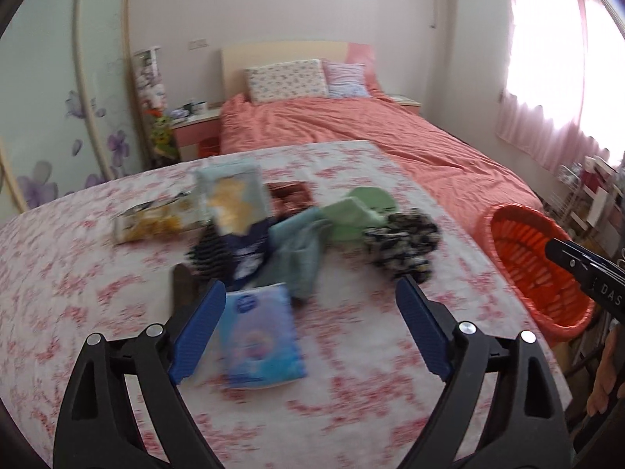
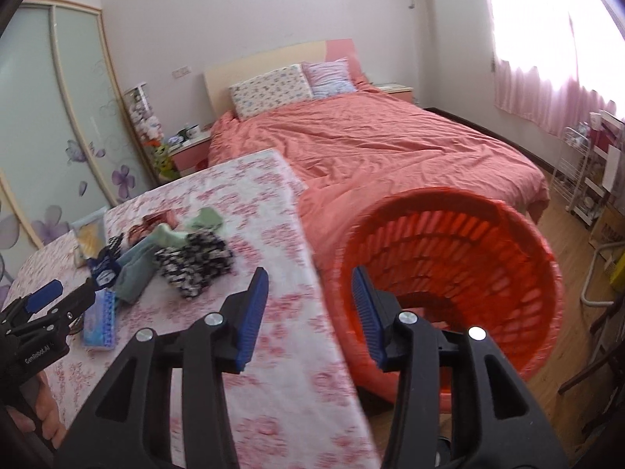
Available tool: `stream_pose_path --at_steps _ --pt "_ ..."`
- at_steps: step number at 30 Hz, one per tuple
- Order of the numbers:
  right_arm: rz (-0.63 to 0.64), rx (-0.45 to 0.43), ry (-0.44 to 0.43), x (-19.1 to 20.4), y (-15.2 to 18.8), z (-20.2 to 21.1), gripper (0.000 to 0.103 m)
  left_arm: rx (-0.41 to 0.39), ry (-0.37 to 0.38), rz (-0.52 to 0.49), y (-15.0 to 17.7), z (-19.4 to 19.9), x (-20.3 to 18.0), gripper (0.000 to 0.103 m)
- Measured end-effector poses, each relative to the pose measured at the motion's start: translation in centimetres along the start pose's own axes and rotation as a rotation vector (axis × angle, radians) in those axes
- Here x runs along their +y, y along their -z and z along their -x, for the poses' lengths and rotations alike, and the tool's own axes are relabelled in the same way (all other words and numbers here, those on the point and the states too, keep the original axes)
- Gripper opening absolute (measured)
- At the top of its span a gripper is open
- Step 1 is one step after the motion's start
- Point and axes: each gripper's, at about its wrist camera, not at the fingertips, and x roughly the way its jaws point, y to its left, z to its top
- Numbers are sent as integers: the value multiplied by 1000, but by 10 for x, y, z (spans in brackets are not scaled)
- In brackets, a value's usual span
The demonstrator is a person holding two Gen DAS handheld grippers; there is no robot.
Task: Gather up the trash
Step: 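Grasp the floral scrunchie with the right gripper while the left grasps the blue tissue pack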
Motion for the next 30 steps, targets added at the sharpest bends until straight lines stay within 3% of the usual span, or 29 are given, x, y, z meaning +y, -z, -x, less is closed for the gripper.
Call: stream_pose_path --at_steps 10,14,18,19,21,23,30 --pt "89 82 -126 86 -2 -66 47 28 -62 78 14 -13 48 88" --pt "70 108 -121 100 -6 -91 63 41 -61 95 22 -15 61 88" --pt "85 152 -98 109 -7 -113 63 58 -47 111 25 -21 62 88" --pt "91 178 -95 109 -7 -119 62 61 -41 112 26 -22 61 88" --pt "82 212 -111 107 -8 -126 31 62 -34 107 28 -22 58 88" --pt "78 220 -109 105 -7 -127 19 63 -25 98 29 -23 53 88" --pt "115 173 -51 93 4 -103 13 96 -24 84 33 -28 34 88"
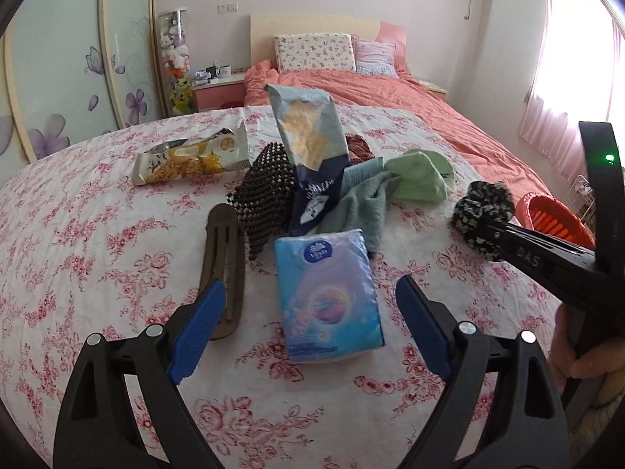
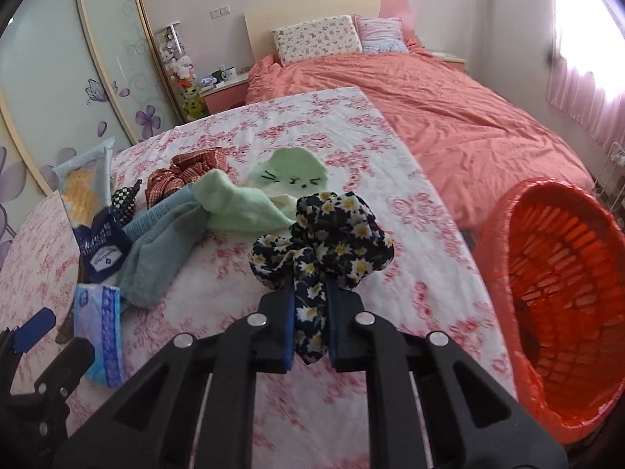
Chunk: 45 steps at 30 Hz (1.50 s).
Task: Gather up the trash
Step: 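Grasp the floral scrunchie with the right gripper while the left grasps the blue tissue pack, then carry the scrunchie and tissue pack over the orange basket and release both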
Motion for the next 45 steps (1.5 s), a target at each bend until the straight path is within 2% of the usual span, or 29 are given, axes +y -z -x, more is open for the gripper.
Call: stream_pose_path --at_steps 6,13,16,22,38,39,40,45 --pt "-30 14 6 -11 4 3 13 40 -30 -7 4 -10 -8 86" --pt "-27 19 17 -12 5 1 14 94 -18 28 3 -23 -6 68" --pt "-19 24 25 -11 6 1 15 100 -6 34 3 -24 -5 64" --pt "-16 50 30 -11 6 -3 17 98 2 44 4 -23 -3 63" --pt "-22 51 22 -13 7 -3 17 103 -10 35 3 -22 -7 63" --pt "-24 51 20 -13 6 -3 17 102 -10 35 3 -22 -7 61" --pt "-27 50 14 -14 7 -3 18 101 -11 34 3 -22 -8 54" --pt "-38 38 -19 -18 7 1 14 103 15 -27 3 -22 -17 52"
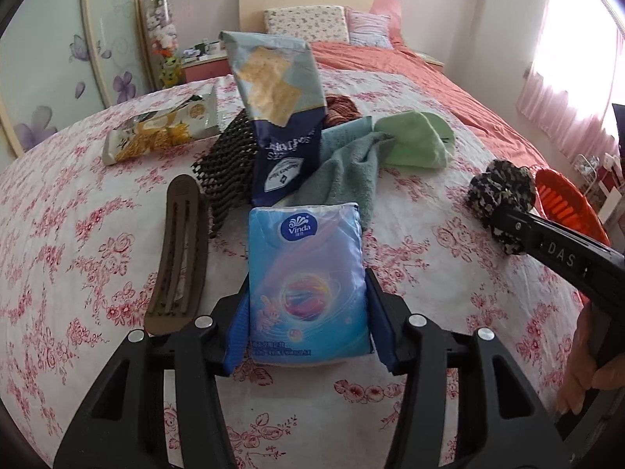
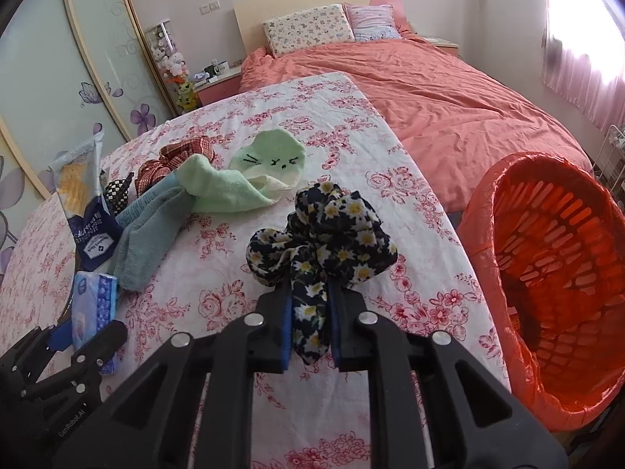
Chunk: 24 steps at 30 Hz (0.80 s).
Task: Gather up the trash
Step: 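Carry the scrunchie and tissue pack over the orange basket and release both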
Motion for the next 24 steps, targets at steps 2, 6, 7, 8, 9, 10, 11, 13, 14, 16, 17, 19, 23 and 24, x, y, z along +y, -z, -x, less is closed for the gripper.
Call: stream_pose_path --at_steps 2,6,7,8,9,10,11,13,14,16,17,19,23,24 --pt "7 -14 1 0 1 4 14 -3 4 -1 0 1 1 52" --pt "9 -32 -21 1 2 17 14 -21 15 11 -3 10 4 52" --pt "12 -38 -24 2 2 20 14 -28 15 11 -5 13 4 52" --pt "16 -49 -28 3 2 24 14 -33 16 11 -5 15 4 52" --pt "20 -59 -29 4 2 29 14 -41 17 9 -5 20 3 52" --pt "20 -64 -31 5 2 32 14 -47 18 6 -6 22 2 52" --pt "19 -71 -37 5 3 37 14 -55 20 2 -7 26 1 52" --pt "19 -86 -46 5 3 46 14 -73 19 -6 -8 33 -3 52" --pt "20 -94 -48 5 3 51 14 -87 20 -11 -10 39 -5 52" --pt "24 -118 -49 5 2 62 14 -104 22 -16 -13 45 -9 52" --pt "25 -129 -48 4 2 67 14 -119 24 -20 -15 50 -12 52" --pt "22 -150 -49 2 2 77 14 -137 28 -24 -20 54 -12 52" --pt "8 -193 -52 -6 -1 99 14 -179 46 -30 -29 69 -20 52" --pt "6 -205 -50 -9 -2 105 14 -189 51 -34 -31 72 -23 52"
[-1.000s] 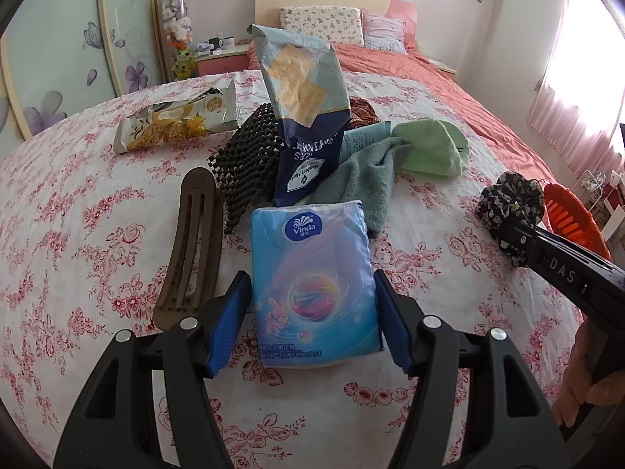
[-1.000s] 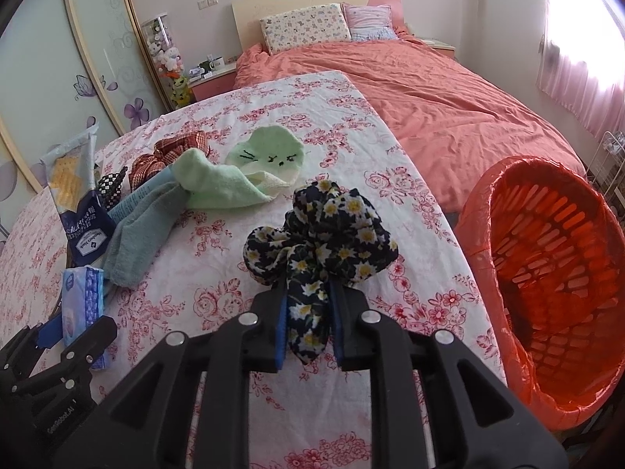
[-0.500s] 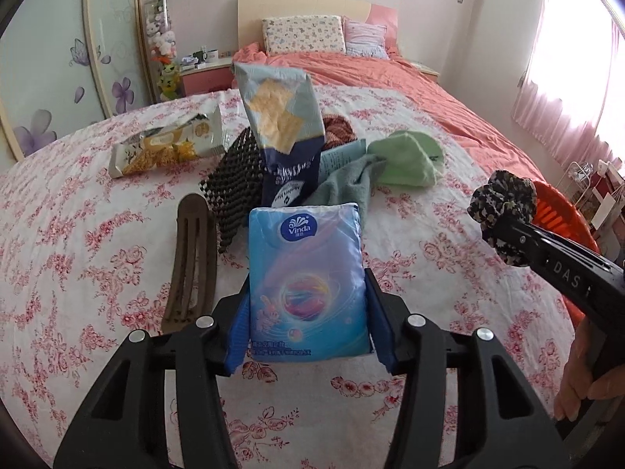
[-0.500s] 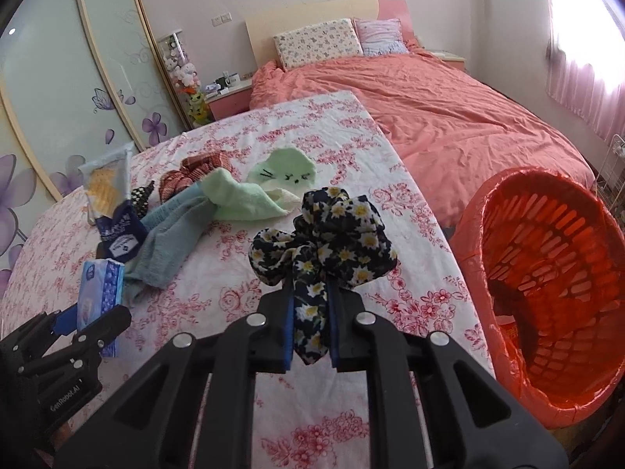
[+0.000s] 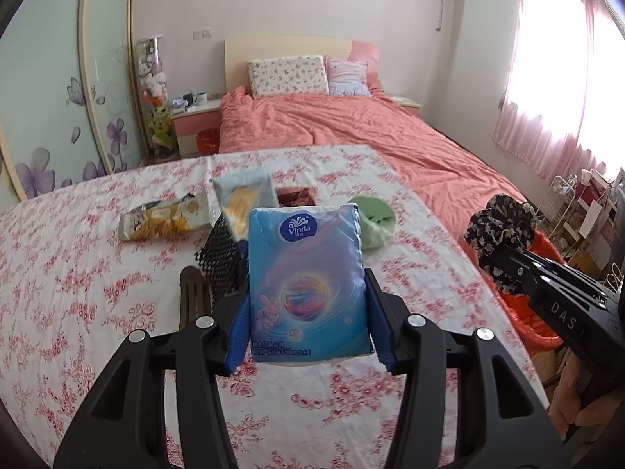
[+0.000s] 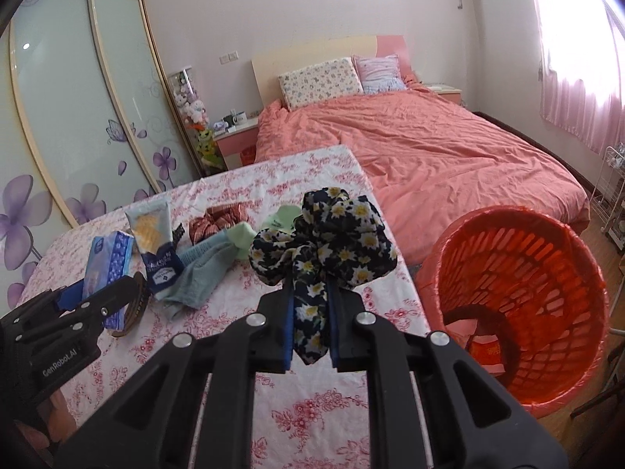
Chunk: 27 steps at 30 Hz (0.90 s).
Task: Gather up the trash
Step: 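Carry the scrunchie and tissue pack over the orange basket and release both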
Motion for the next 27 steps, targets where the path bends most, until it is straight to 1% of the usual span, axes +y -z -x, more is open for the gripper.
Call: stream_pose_path --at_steps 7,14,22,27 --pt "-19 -63 8 -15 -5 32 14 -50 47 -30 -10 15 -22 52" --pt "-49 -116 29 -39 -6 62 14 -65 103 -56 -17 12 -46 52" --pt "-98 -167 93 -85 -7 88 15 -67 180 -93 -25 -1 -89 52" --pt "-147 -187 137 -118 -7 95 15 -53 256 -124 -30 -12 -124 52"
